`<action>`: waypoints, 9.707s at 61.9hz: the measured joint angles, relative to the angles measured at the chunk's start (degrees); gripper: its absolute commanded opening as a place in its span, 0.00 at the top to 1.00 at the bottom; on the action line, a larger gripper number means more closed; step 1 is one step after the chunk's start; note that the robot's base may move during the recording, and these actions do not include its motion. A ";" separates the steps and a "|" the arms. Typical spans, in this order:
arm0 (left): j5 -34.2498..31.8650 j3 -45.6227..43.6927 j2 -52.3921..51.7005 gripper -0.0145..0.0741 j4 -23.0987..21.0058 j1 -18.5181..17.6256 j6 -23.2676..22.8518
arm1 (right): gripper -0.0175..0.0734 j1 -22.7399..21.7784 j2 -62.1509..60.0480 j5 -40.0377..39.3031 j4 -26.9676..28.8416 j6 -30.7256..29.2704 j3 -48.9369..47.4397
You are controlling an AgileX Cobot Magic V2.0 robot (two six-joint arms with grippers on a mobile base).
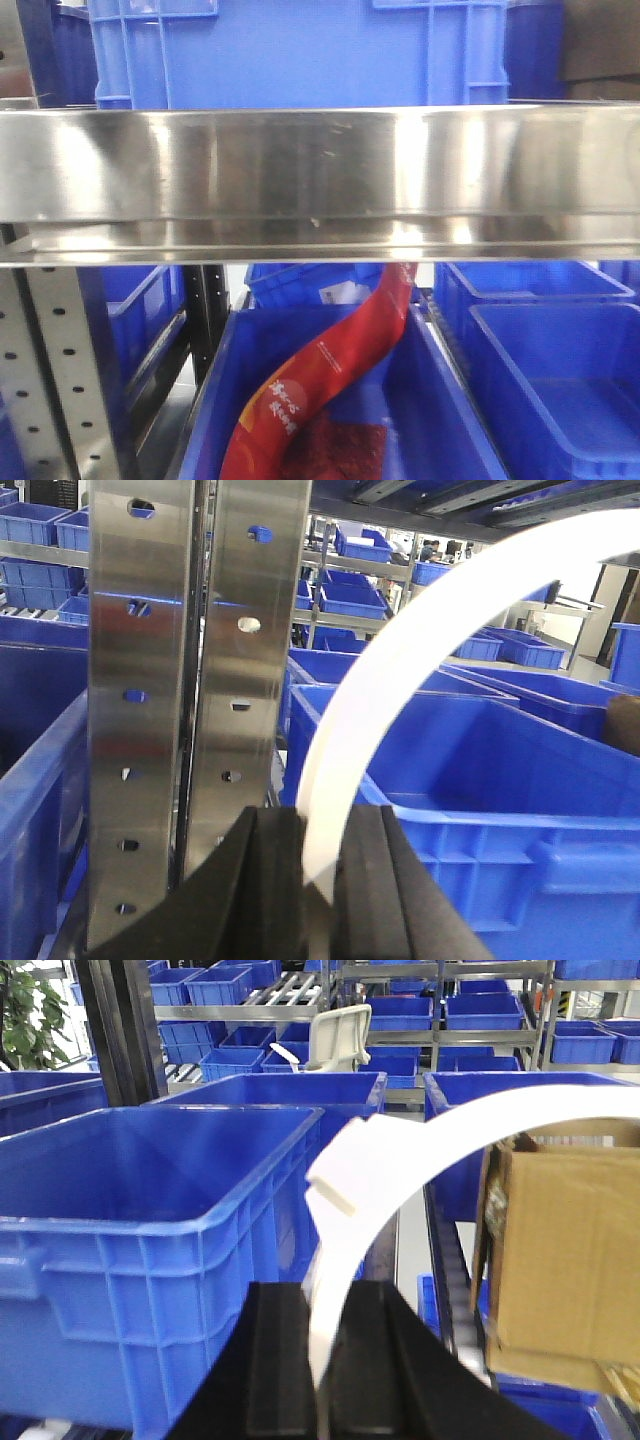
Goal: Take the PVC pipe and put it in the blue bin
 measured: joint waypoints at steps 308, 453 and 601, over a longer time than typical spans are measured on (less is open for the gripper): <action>27.60 -44.74 34.53 0.96 -0.56 -19.02 4.39 | 0.99 19.80 26.22 9.90 8.07 -6.67 -34.21; -6.31 11.53 -6.75 0.96 -11.50 -19.02 4.39 | 0.99 -4.42 -27.40 -25.41 5.78 -8.42 40.61; -14.29 35.40 -28.10 0.96 8.38 -2.12 4.39 | 0.99 -7.29 -35.83 -21.93 5.68 -8.93 46.29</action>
